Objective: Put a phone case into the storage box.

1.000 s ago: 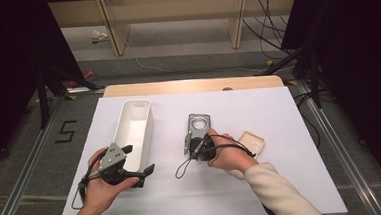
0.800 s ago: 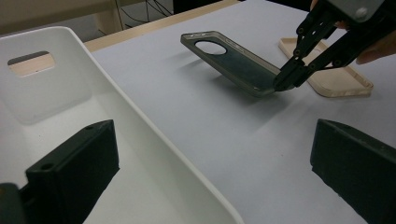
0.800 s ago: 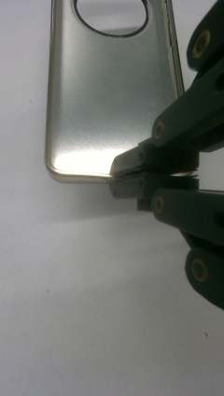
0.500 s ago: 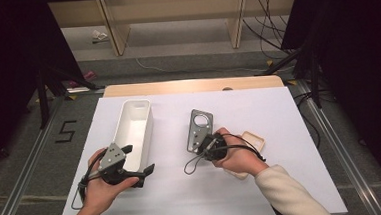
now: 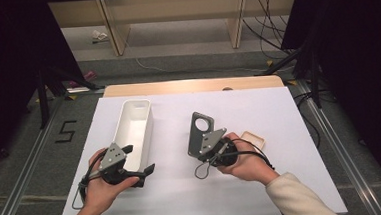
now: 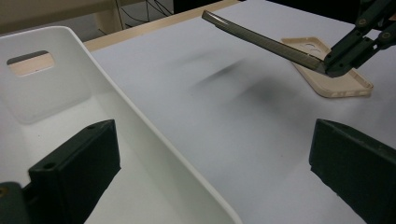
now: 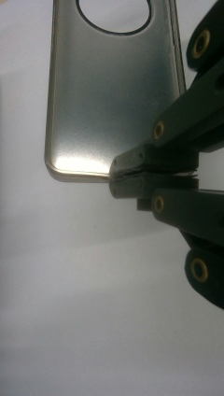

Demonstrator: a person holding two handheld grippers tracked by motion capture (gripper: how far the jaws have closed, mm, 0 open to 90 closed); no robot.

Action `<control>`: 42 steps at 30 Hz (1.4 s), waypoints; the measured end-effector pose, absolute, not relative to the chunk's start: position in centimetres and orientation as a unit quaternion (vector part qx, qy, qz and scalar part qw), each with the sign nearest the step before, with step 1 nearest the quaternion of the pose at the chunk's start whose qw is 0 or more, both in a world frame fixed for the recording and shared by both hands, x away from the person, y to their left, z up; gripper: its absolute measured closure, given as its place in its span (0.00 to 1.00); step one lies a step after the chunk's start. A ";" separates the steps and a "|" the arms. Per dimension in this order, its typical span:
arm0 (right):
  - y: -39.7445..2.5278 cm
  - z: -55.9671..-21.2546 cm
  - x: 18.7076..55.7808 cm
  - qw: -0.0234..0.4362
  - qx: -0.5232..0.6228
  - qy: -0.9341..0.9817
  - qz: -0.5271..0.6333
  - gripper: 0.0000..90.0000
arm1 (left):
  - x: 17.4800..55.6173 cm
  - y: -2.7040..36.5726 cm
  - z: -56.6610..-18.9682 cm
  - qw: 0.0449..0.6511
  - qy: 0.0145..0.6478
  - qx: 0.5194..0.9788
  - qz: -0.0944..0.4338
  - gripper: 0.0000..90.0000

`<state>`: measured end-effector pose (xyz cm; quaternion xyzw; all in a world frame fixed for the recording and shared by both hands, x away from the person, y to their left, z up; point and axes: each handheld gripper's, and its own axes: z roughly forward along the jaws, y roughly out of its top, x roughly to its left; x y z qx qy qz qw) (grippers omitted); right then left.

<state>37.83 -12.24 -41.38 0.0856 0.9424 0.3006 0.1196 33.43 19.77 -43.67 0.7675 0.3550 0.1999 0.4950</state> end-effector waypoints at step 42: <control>-12.8 -40.5 33.7 0.142 0.057 0.934 0.322 0.99 | 46.6 7.2 -38.9 0.410 0.452 0.791 0.042 0.41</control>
